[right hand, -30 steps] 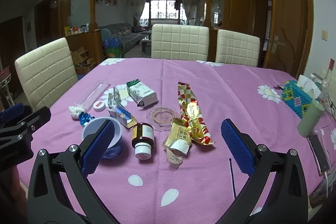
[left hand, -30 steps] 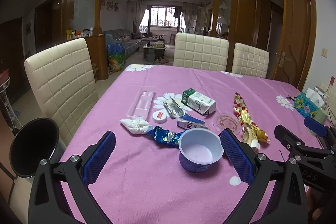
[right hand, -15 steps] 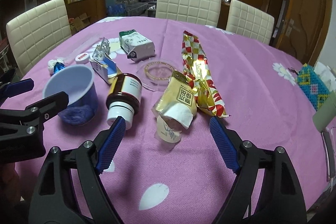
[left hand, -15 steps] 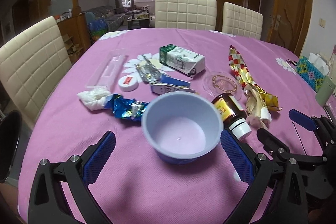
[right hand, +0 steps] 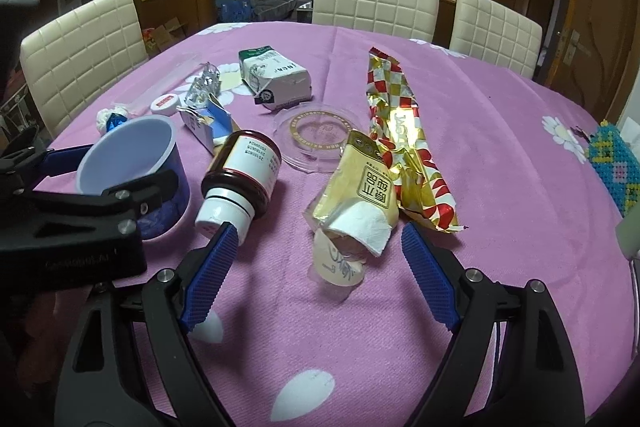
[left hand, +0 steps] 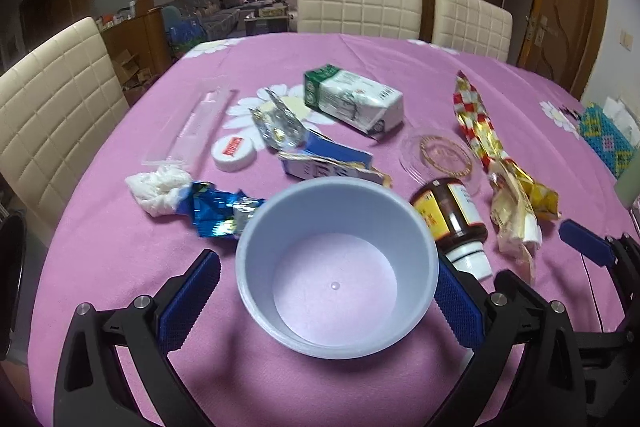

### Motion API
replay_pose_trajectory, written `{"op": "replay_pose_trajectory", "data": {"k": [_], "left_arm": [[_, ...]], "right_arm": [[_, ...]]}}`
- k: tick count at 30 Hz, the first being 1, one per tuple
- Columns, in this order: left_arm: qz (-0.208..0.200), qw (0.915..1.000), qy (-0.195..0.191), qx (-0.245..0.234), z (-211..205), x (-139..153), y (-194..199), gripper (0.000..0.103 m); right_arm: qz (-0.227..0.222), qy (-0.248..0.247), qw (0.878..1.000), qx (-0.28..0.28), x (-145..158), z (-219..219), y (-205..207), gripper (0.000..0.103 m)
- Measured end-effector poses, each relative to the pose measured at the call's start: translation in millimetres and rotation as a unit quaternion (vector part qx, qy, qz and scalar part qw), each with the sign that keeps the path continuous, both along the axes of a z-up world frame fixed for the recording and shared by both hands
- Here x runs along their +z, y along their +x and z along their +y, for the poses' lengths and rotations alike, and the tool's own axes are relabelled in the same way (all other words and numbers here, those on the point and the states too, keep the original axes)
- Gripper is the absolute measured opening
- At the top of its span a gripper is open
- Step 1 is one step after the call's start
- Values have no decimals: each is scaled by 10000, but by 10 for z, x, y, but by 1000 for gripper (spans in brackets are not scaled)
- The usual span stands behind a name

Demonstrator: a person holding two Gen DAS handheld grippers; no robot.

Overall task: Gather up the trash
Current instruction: 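Grasp the lavender plastic bowl with left gripper while right grasps the brown medicine bottle, then carry bowl and bottle over the black bin and open both grippers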

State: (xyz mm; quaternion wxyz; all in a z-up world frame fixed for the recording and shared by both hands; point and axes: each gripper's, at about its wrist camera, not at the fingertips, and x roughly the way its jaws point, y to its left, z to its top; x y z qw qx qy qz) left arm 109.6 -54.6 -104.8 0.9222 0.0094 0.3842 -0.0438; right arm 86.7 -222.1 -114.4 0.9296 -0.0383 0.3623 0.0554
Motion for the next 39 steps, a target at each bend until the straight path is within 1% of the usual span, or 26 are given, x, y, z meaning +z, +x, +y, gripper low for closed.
{"op": "replay_pose_trajectory", "data": {"k": [1,4,5,6,7,10,11,12,13,14,15,18,22,26,28,31,35,37,39], "left_arm": [[-30,10000,1,50,31,13,4,97],[-22,9999,-134,65,157,20,5,95],[-11,9998,-196,49,190,16,-5,90],[26,9997,-224,28,212,5,-16,80],[71,9997,-249,4,231,-11,-22,76],[65,9996,-283,-38,262,-31,-63,75],[52,9996,-283,-37,270,-33,-73,75],[41,9995,-296,-50,279,-34,-82,75],[40,9995,-307,-55,283,-30,-85,75],[42,9994,-324,-59,298,-27,-94,75],[41,9994,-342,-65,307,-24,-98,75],[-59,9994,-325,-87,333,9,-157,75],[-256,9989,-376,-81,397,98,-258,75],[-615,9975,-325,117,531,252,-397,75],[-804,9960,-260,300,648,334,-473,75],[-971,9932,-138,621,865,421,-558,75],[-1087,9879,-6,1102,1276,488,-688,75],[-1108,9843,117,1369,1484,496,-747,75],[-1045,9796,224,1702,1753,502,-792,75]], "right_arm": [[-52,25,10000,33,24,14,-13,89],[-134,75,9996,217,70,115,-12,90],[-121,53,9996,265,64,153,-1,90],[-92,-8,9995,316,49,211,28,90],[-71,-79,9993,353,28,273,67,90],[48,-157,9991,383,-43,376,174,88],[151,-130,9990,392,-69,387,215,84],[258,-57,9988,409,-91,391,252,72],[369,2,9986,388,-115,385,288,55],[432,35,9984,371,-131,379,301,47],[446,60,9983,368,-134,381,297,43],[350,79,9988,327,-100,391,253,43],[55,2,9994,335,62,457,164,43],[-91,-63,9986,517,191,622,119,43],[-120,-56,9975,690,240,746,117,43],[-130,37,9949,995,323,981,122,43],[-247,80,9893,1434,418,1345,105,43],[-146,222,9828,1829,432,1608,126,43],[-34,308,9770,2111,433,1849,157,43]]}}
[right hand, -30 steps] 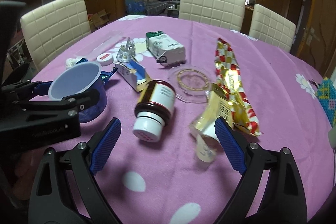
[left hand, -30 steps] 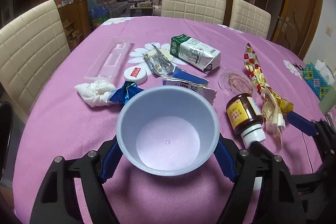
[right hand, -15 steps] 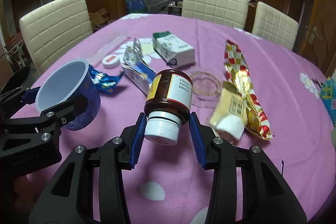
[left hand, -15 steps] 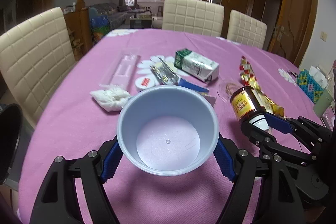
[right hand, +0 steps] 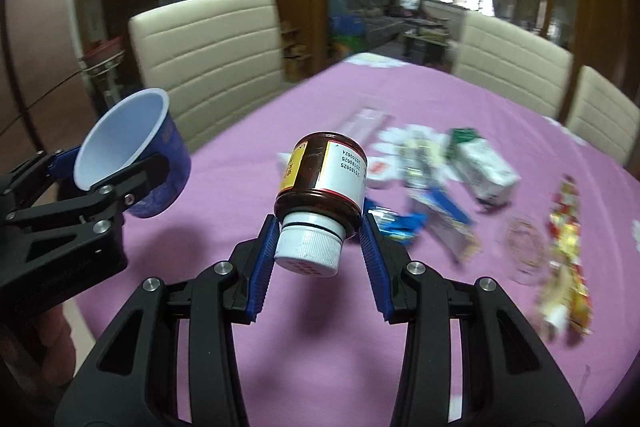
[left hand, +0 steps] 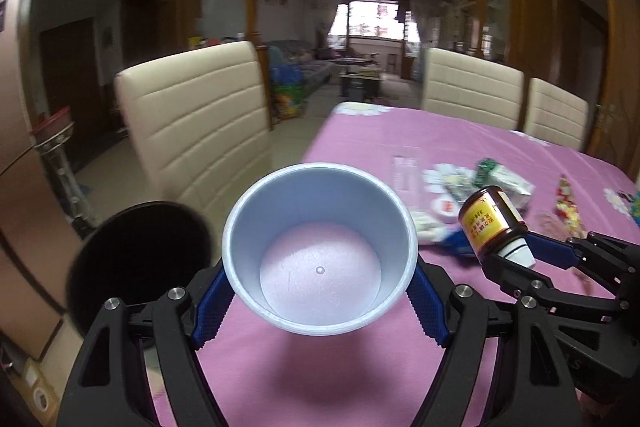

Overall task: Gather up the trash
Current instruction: 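Carry bowl and bottle over the black bin and open both grippers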

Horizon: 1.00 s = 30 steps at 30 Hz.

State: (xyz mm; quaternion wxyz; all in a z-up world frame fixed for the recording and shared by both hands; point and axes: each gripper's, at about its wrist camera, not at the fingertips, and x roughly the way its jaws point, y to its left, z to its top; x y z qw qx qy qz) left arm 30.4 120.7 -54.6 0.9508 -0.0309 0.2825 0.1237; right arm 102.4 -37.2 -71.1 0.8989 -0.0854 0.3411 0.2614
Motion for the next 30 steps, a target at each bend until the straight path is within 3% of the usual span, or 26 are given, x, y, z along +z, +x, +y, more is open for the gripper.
{"op": "replay_pose_trajectory", "data": {"k": [6,14,21,25,27,30], "left_arm": [[97,9969,20,783,659,-44,-161,75],[200,9922,-58,1229,1232,-206,-218,77],[327,9867,-336,1558,1625,-351,-296,82],[246,9838,-348,1742,1736,-361,-401,83],[202,9831,-431,1766,1768,-356,-429,90],[138,9815,-449,1857,1830,-360,-482,91]], "right_arm": [[40,-97,9975,701,-37,767,37,43],[-38,-386,9917,1222,-144,1624,14,44],[60,-494,9893,1371,-220,1989,-10,44],[80,-579,9867,1519,-263,2159,-69,44],[103,-610,9851,1604,-287,2229,-92,44],[155,-670,9835,1675,-338,2314,-126,44]]}}
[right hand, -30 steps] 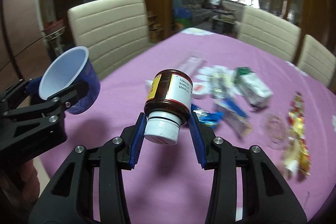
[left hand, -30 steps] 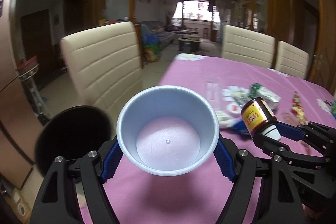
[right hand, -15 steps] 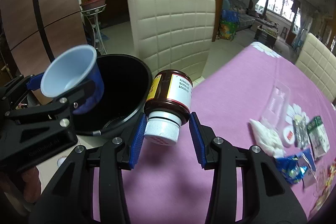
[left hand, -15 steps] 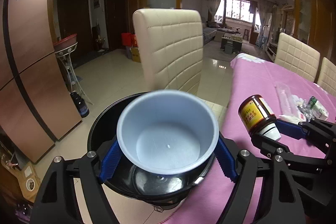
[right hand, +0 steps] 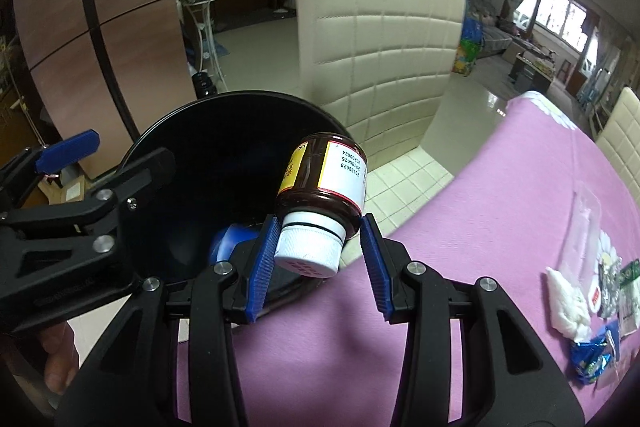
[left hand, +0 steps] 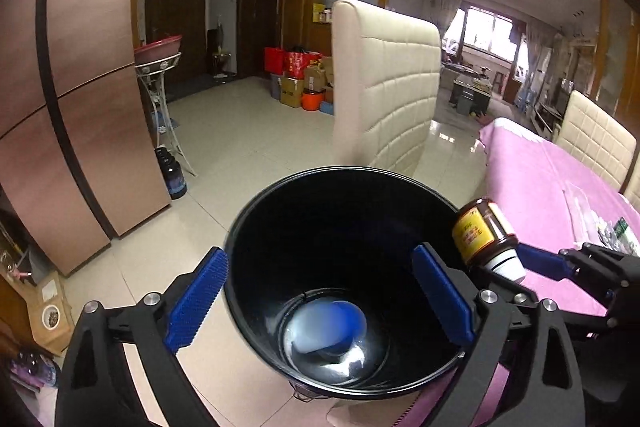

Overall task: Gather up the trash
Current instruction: 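Carry bowl and bottle over the black bin and open both grippers, then grasp the blue candy wrapper with left gripper while right grasps the torn carton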

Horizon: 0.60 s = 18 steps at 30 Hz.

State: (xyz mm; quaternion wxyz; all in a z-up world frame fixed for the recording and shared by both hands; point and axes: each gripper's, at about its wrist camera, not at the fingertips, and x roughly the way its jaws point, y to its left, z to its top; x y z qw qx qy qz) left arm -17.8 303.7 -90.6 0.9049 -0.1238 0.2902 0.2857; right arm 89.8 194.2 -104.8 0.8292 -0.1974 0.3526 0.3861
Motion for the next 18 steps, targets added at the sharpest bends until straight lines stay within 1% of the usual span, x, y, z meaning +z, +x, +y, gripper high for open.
{"op": "replay_pose_trajectory", "data": {"k": [3,5,6,7,14,18], "left_arm": [[7,10000,-28,87,44,-14,-45,92],[6,9999,-87,112,66,-20,-66,92],[10,9999,-106,127,72,-23,-77,92],[12,9998,-120,141,74,-38,-84,92],[18,9997,-214,83,51,-28,-67,92],[9,9997,-207,-138,-66,-16,19,92]], "right_arm": [[-28,-3,10000,64,-4,51,-41,45],[-76,-15,9999,78,5,64,-52,50],[-95,-15,9999,65,6,69,-48,57],[-95,7,9999,55,6,64,-45,60],[-143,-56,9998,-146,5,-22,-16,60],[-203,-23,9990,-395,41,-260,11,60]]}}
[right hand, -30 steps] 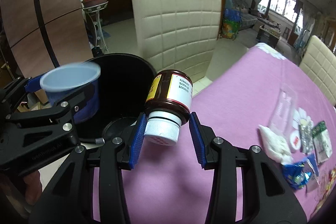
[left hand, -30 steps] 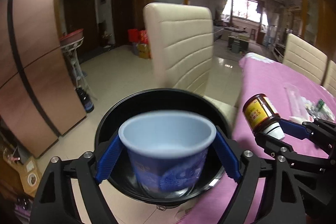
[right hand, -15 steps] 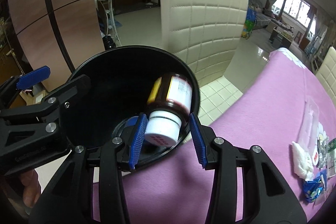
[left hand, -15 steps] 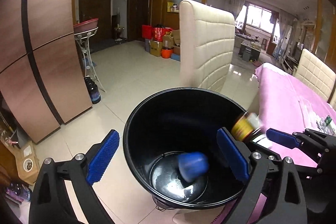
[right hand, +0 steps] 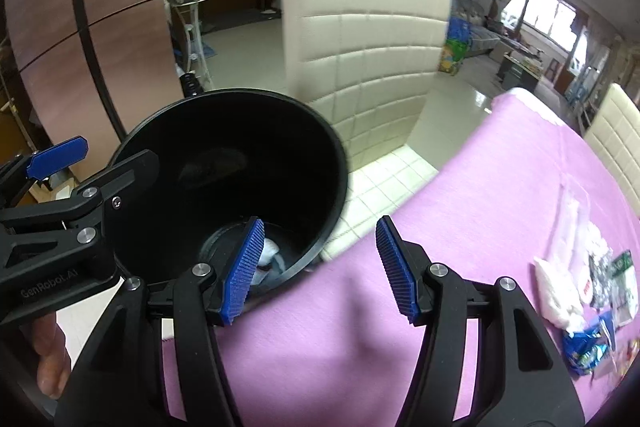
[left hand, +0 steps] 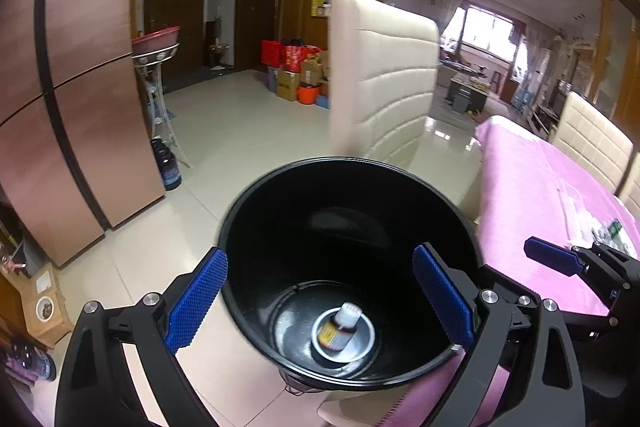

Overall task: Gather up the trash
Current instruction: 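Grasp the blue candy wrapper with left gripper while right grasps the torn carton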

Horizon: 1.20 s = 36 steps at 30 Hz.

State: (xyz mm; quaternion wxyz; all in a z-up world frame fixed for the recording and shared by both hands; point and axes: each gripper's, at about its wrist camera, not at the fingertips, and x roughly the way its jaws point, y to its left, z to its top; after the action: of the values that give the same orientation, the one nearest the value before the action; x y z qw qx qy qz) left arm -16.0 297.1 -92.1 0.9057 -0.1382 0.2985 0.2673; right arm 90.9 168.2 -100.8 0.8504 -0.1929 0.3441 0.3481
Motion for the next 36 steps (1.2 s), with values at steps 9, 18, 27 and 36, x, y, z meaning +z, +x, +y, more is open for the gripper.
{"op": "replay_pose_trajectory", "data": {"k": [9,18,27,36], "left_arm": [[58,9963,215,-830,-690,55,300,92],[137,9805,489,-1900,-1668,88,680,92],[307,9617,301,-2706,-2438,62,1017,92],[525,9556,329,-2882,-2825,-7,1271,92]], "right_arm": [[-113,-49,9943,-1059,29,-928,252,60],[-131,122,9731,-2297,62,-2207,539,60],[9,121,9614,-2749,-79,-2982,704,60],[126,35,9659,-2586,-224,-3133,887,58]]}}
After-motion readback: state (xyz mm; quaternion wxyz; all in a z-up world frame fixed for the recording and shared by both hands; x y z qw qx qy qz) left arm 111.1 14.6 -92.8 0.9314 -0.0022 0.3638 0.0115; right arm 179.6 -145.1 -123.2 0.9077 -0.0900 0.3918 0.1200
